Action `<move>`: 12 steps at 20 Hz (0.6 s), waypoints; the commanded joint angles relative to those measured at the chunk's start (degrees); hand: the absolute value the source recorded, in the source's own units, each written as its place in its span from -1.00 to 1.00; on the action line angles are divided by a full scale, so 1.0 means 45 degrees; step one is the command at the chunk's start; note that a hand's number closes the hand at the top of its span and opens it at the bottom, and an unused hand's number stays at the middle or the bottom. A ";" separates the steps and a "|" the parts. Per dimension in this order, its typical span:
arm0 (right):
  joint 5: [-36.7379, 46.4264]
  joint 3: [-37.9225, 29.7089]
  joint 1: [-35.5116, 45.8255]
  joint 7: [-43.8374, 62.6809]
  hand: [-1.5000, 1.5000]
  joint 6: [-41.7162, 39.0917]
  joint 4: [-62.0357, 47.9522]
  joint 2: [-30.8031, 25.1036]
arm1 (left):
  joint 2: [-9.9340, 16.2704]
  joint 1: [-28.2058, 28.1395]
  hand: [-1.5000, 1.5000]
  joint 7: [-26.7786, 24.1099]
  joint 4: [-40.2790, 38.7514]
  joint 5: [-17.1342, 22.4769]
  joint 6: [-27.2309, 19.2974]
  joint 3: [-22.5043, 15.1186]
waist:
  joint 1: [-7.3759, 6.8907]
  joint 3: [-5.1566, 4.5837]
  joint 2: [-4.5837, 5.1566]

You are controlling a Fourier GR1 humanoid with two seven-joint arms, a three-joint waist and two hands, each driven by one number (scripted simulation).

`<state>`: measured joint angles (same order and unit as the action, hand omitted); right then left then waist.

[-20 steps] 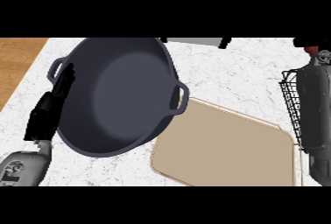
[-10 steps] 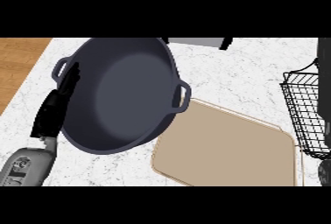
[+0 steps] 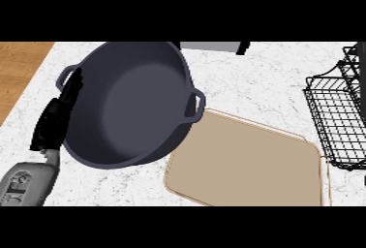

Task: Pick the bell pepper from the tray and place it in the tiered basket

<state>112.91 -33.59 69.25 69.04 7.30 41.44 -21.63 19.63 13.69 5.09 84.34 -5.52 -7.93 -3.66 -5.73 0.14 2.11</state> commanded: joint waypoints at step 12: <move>0.1974 -0.1362 -0.0013 0.2557 1.00 -0.1889 -0.2231 -0.0640 | -0.0149 -0.0715 0.00 -0.0581 -0.0845 -0.0083 -0.0068 0.0436 | 0.0906 -0.0041 -0.0285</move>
<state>121.74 -38.31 69.14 69.61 0.87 32.38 -25.53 19.91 11.46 4.51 84.35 -5.93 -8.28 -1.91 -3.12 0.24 0.93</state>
